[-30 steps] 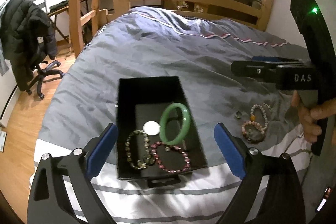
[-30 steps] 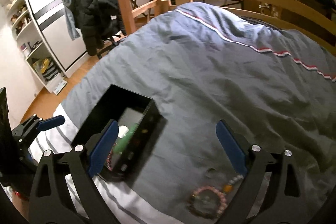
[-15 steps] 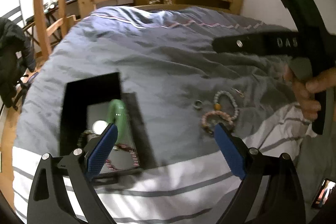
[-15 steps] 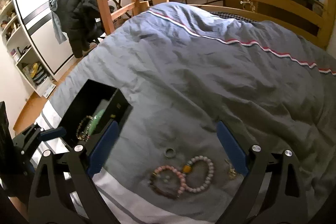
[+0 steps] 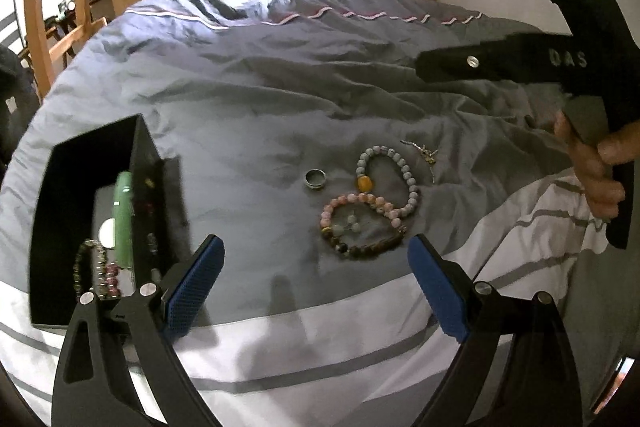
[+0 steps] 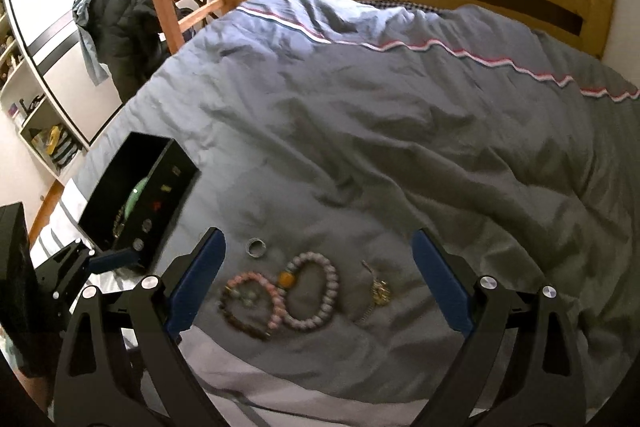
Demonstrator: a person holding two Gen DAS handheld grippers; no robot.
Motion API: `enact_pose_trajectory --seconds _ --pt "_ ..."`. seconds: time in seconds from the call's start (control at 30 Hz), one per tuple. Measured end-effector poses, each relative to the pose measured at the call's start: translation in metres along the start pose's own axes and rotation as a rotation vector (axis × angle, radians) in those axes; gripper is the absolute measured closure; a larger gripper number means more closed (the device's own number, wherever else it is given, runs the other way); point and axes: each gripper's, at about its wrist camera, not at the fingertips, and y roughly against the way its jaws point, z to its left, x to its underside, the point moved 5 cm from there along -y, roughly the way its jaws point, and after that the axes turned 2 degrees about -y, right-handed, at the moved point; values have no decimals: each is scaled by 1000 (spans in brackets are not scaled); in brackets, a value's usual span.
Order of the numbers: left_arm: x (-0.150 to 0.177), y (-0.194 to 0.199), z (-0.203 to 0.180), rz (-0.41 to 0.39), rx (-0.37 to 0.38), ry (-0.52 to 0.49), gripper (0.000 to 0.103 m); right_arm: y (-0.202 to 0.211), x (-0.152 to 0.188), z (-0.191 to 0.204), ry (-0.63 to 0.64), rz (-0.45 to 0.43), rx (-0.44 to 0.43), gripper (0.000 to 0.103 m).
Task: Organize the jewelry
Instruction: 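Move both open grippers back over the remaining jewelry on the bedspread, then grasp the pink beaded bracelet with the left gripper while the right gripper grasps the gold charm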
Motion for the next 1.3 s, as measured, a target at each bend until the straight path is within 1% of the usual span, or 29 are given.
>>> enact_pose_trajectory --seconds 0.17,0.2,0.23,0.27,0.3,0.33,0.4,0.43,0.5,0.57,0.63,0.67,0.73,0.77,0.8,0.83,0.9,1.03,1.13,1.3 --pt "-2 -19 -9 19 -1 -6 12 -5 17 -20 -2 -11 -8 10" --pt "-3 -25 -11 24 -3 -9 12 -8 21 -25 -2 -6 -7 12" --pt "-3 -28 -12 27 -2 -14 14 -11 24 -27 1 -2 -9 16" --pt "-4 -32 -14 32 0 -25 16 -15 27 -29 7 9 -8 27" --pt "-5 -39 -16 41 0 -37 17 -22 32 -31 17 22 -1 32" --pt "-6 -43 -17 45 1 -40 19 -26 36 -31 27 26 5 34" --pt "-7 -51 -17 58 12 -37 21 -35 44 -34 40 40 7 46" --pt "-6 -56 -16 67 16 -37 23 -44 48 -37 30 55 1 47" --pt "-6 -63 -16 78 19 -40 26 -55 53 -41 18 70 -7 55" --pt "-6 -71 -16 90 35 -45 28 -68 54 -43 17 88 -11 58" --pt "-5 -78 -16 99 45 -53 38 -81 54 -43 20 106 -10 60" --pt "-5 -82 -16 107 50 -52 39 -86 54 -44 21 114 -13 63" --pt "-5 -87 -14 114 61 -50 50 -90 54 -42 27 114 -19 71" --pt "-6 -87 -14 112 68 -48 53 -90 54 -42 28 112 -21 80" --pt "-6 -87 -13 111 76 -44 61 -89 53 -41 29 110 -22 90" --pt "-7 -87 -11 111 85 -34 68 -88 53 -41 27 105 -22 92" --pt "-7 -86 -7 114 95 -16 77 -86 53 -41 25 96 -16 93" --pt "-6 -82 -8 123 107 -7 89 -76 51 -43 10 59 -5 93" --pt "-7 -77 -12 117 102 -20 93 -65 45 -46 -17 21 -5 93" --pt "-10 -70 -15 98 85 -46 93 -57 40 -52 -46 -4 -13 94"
